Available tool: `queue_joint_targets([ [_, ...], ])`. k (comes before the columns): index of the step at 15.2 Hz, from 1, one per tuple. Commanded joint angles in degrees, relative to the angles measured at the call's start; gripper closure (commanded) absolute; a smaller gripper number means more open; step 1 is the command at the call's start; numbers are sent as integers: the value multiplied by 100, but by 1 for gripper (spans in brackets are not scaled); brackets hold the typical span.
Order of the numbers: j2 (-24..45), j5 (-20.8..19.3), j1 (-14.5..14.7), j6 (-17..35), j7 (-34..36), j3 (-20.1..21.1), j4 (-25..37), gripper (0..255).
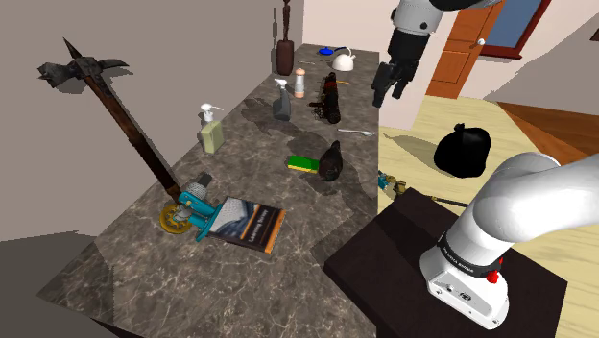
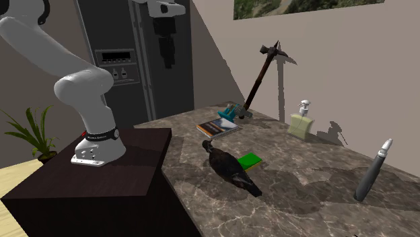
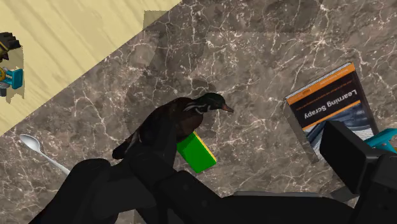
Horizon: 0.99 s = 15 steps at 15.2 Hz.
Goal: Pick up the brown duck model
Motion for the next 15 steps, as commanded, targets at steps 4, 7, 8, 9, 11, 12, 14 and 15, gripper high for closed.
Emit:
queue_joint_targets([
  [4,438,153,-101,537,210,-79,-197,0],
  [7,930,325,-184,1078,391,-164,-341,0],
  [8,1106,388,-206,1258,444,-194,-377,0],
  [9,1287,456,-227,1437,493,-224,-407,0],
  [11,1664,603,-258,1791,576,-289,-449,0],
  [12,1860,684,-270,1966,610,-323,-460,0],
  [14,2266,865,-285,2308,660,-394,-463,0],
  [15,2475,966,-288,2474,676,-430,-455,0],
])
